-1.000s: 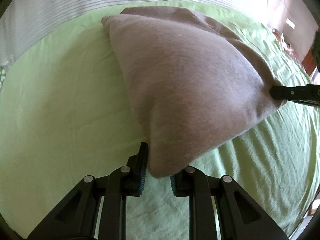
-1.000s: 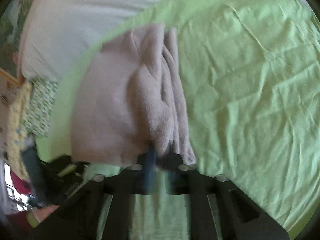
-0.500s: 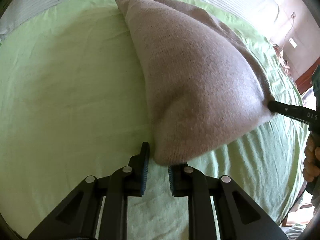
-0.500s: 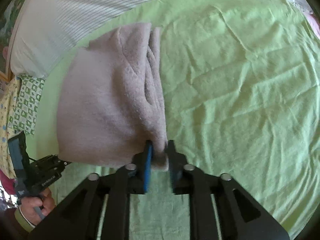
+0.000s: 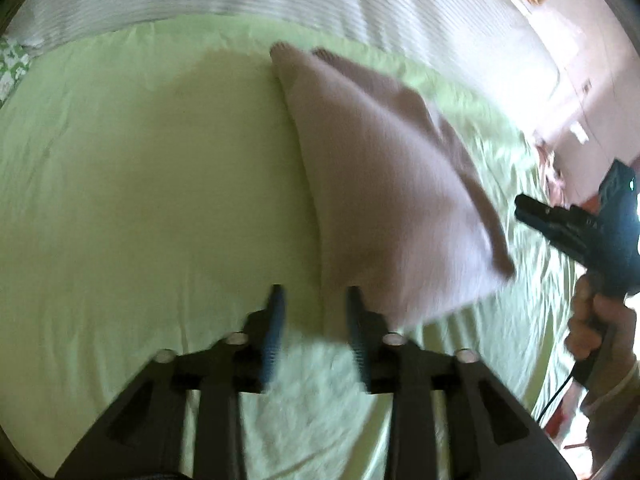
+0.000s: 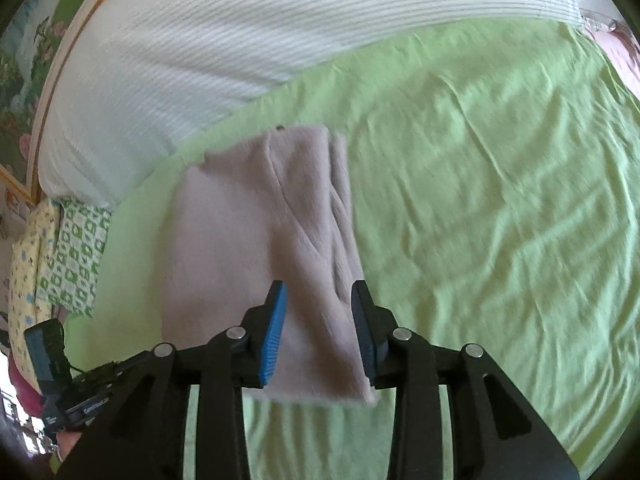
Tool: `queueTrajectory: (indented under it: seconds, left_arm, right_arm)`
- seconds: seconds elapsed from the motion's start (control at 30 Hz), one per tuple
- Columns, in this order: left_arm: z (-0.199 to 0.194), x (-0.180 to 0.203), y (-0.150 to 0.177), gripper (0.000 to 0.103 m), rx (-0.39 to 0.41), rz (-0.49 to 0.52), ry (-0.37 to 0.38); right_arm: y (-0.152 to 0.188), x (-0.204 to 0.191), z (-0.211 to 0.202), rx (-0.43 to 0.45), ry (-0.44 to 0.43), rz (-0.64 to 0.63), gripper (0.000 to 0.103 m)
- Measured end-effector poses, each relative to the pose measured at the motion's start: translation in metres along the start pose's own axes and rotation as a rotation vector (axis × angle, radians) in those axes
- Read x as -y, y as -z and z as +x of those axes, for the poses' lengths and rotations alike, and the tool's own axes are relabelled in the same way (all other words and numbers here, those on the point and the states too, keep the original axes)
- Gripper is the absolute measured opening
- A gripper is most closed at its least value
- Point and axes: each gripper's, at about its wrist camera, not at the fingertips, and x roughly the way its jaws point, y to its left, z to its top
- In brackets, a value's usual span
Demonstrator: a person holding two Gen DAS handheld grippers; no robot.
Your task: Fold small clothes
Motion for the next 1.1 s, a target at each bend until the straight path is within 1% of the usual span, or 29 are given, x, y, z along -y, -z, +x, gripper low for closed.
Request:
queueTrajectory:
  seconds: [0.03, 0.13, 0.17, 0.2, 0.23, 0.27, 0.37, 0.4, 0.53, 0.57, 0.63, 0.73, 0.8, 0.87, 0.9, 0.97, 1.0, 1.03, 1.07, 1.1]
  left_arm:
    - [0.001, 0.003, -0.007, 0.047, 0.007, -0.007, -0.004]
    - [0.008, 0.012, -0.033, 0.050, 0.021, -0.036, 0.021]
    - [0.010, 0.016, -0.040, 0.055, 0.024, -0.040, 0.022]
    - [0.012, 0.019, -0.046, 0.058, 0.028, -0.042, 0.018]
    - [0.014, 0.022, -0.051, 0.060, 0.035, -0.040, 0.015]
    - [0.017, 0.027, -0.055, 0.060, 0.040, -0.032, 0.009]
    - [0.034, 0.034, -0.064, 0.061, 0.032, -0.012, -0.053]
    - [0.039, 0.034, -0.067, 0.063, 0.028, -0.017, -0.060]
    - [0.056, 0.026, -0.072, 0.077, 0.023, -0.042, -0.067]
    - [0.062, 0.025, -0.072, 0.078, 0.017, -0.041, -0.065]
    - [0.072, 0.021, -0.070, 0.079, 0.003, -0.060, -0.042]
    - [0.080, 0.014, -0.071, 0.083, -0.004, -0.086, -0.013]
    - [0.088, 0.008, -0.070, 0.083, -0.021, -0.126, 0.035]
    - [0.091, -0.001, -0.070, 0.083, -0.038, -0.190, 0.101]
    - [0.092, -0.005, -0.070, 0.083, -0.040, -0.210, 0.125]
    - [0.093, -0.009, -0.070, 0.083, -0.051, -0.229, 0.154]
    - [0.095, -0.009, -0.070, 0.083, -0.057, -0.232, 0.162]
    - [0.095, -0.010, -0.072, 0.083, -0.065, -0.237, 0.172]
    - [0.097, -0.011, -0.074, 0.083, -0.076, -0.244, 0.185]
    - [0.100, -0.010, -0.075, 0.083, -0.084, -0.247, 0.196]
  right_arm:
    - [-0.004, -0.002, 0.002, 0.007, -0.014, 0.003, 0.035]
    - [-0.021, -0.013, 0.017, 0.013, -0.043, 0.006, 0.035]
    - [-0.025, -0.015, 0.022, 0.012, -0.043, 0.004, 0.035]
    - [-0.029, -0.018, 0.027, 0.006, -0.047, -0.004, 0.035]
    - [-0.031, -0.022, 0.031, -0.001, -0.054, -0.015, 0.035]
    - [-0.034, -0.025, 0.037, -0.009, -0.057, -0.032, 0.035]
    - [-0.038, -0.029, 0.054, -0.041, -0.047, -0.057, 0.035]
    - [-0.038, -0.027, 0.059, -0.049, -0.028, -0.060, 0.035]
    - [-0.038, -0.019, 0.079, -0.083, 0.021, -0.080, 0.035]
    - [-0.036, -0.017, 0.083, -0.089, 0.028, -0.088, 0.035]
    - [-0.032, -0.013, 0.089, -0.092, 0.035, -0.104, 0.033]
    - [-0.029, -0.009, 0.090, -0.083, 0.021, -0.092, 0.032]
    - [-0.030, -0.007, 0.091, -0.083, 0.015, -0.089, 0.032]
    - [-0.033, -0.008, 0.090, -0.083, 0.004, -0.090, 0.033]
    - [-0.034, -0.007, 0.086, -0.077, -0.010, -0.084, 0.035]
    - [-0.037, -0.004, 0.074, -0.048, -0.036, -0.063, 0.035]
    - [-0.037, -0.001, 0.069, -0.034, -0.038, -0.057, 0.037]
    - [-0.038, 0.001, 0.066, -0.021, -0.037, -0.052, 0.046]
    - [-0.038, 0.003, 0.063, -0.009, -0.034, -0.044, 0.051]
    - [-0.039, 0.007, 0.063, -0.008, -0.029, -0.036, 0.059]
